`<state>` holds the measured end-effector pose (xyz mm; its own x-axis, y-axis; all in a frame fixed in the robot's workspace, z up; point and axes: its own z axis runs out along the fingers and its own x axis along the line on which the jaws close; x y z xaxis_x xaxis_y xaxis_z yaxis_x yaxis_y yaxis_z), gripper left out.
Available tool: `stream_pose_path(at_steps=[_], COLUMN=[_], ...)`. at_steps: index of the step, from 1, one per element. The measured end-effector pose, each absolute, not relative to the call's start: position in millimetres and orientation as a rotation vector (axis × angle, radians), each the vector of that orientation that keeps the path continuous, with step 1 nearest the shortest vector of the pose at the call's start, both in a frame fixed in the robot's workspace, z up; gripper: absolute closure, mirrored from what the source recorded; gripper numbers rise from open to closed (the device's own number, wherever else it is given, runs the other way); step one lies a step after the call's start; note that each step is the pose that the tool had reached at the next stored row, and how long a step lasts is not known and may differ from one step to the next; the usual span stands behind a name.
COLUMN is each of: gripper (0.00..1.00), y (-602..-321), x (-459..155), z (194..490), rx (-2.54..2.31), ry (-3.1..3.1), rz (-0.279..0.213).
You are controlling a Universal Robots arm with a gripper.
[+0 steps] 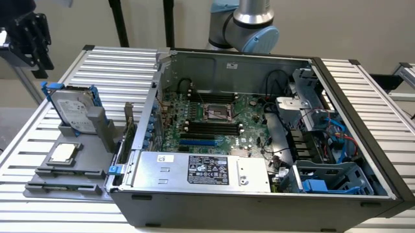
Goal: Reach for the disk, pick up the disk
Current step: 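Reach for the disk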
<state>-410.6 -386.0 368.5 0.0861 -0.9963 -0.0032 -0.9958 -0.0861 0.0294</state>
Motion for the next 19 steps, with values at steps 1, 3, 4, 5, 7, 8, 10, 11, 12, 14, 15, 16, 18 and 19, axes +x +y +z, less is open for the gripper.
stream_pose_path(at_steps=[1,3,4,5,7,8,10,11,12,14,15,16,18,19], gripper=[0.58,0.52,0.52,0.52,0.52,0.52,0.52,0.52,0.52,0.52,0.52,0.52,0.52,0.52], y=[-386,-386,-386,-386,-386,-386,-386,-386,-386,-386,-386,-385,-385,-385], x=[-410,-410,-410,-410,-410,-410,-410,-410,-410,-410,-410,-410,-410,-410], z=[368,366,364,362,359,357,353,351,350,346,344,342,340,339], rx=[2.301,2.301,2.301,2.301,2.3,2.299,2.295,2.293,2.291,2.285,2.281,2.276,2.265,2.259], ry=[-2.11,-2.111,-2.11,-2.11,-2.111,-2.113,-2.117,-2.119,-2.121,-2.128,-2.132,-2.138,-2.149,-2.156], rz=[-0.035,-0.035,-0.035,-0.035,-0.035,-0.035,-0.035,-0.035,-0.035,-0.035,-0.035,-0.035,-0.035,-0.035])
